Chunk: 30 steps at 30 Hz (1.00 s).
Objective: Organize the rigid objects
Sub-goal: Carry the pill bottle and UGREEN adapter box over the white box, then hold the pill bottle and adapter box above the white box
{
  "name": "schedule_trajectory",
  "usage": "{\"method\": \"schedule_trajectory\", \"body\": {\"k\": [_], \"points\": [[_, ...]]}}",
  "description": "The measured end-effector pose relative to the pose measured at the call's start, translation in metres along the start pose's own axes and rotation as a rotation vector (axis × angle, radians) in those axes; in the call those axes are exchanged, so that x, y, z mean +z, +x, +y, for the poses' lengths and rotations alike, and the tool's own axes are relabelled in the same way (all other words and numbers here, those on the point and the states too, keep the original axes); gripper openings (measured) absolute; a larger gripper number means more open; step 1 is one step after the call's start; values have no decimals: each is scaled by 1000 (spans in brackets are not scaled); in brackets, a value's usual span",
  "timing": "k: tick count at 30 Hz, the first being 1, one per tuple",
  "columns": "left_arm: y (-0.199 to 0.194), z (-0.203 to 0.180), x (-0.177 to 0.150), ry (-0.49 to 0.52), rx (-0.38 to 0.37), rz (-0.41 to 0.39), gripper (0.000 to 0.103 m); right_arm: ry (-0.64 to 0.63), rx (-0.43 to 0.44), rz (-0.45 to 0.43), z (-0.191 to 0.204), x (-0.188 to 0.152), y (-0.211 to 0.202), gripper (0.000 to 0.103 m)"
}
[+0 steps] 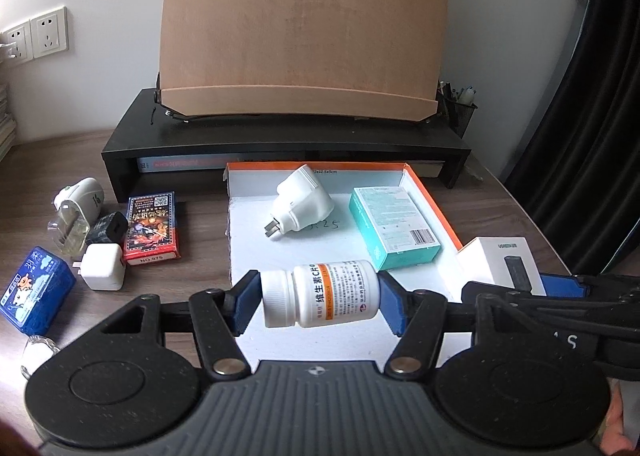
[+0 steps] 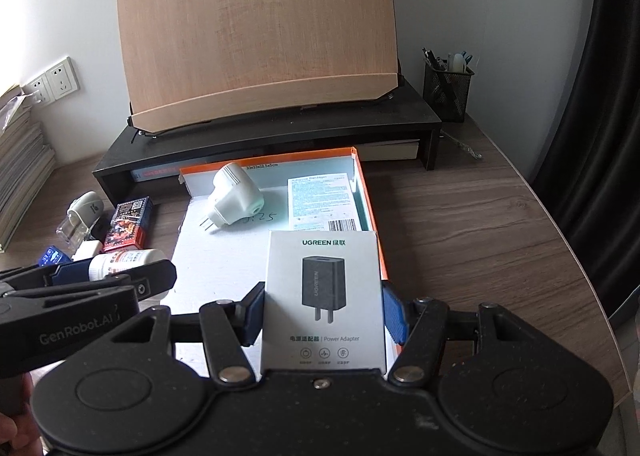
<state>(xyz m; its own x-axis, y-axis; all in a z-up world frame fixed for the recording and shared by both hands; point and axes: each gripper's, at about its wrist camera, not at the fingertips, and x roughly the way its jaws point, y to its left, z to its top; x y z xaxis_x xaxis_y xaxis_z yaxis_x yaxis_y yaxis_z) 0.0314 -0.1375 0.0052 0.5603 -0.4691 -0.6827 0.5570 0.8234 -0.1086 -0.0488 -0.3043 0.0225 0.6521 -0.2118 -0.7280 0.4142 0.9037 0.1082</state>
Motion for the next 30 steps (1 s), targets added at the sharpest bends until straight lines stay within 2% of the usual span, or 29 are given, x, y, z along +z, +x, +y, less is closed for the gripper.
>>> {"method": "schedule_trajectory", "body": {"k": [30], "points": [[10,-3,-5,-35,44,25,63,-35,43,27,0,2,18,71]]}}
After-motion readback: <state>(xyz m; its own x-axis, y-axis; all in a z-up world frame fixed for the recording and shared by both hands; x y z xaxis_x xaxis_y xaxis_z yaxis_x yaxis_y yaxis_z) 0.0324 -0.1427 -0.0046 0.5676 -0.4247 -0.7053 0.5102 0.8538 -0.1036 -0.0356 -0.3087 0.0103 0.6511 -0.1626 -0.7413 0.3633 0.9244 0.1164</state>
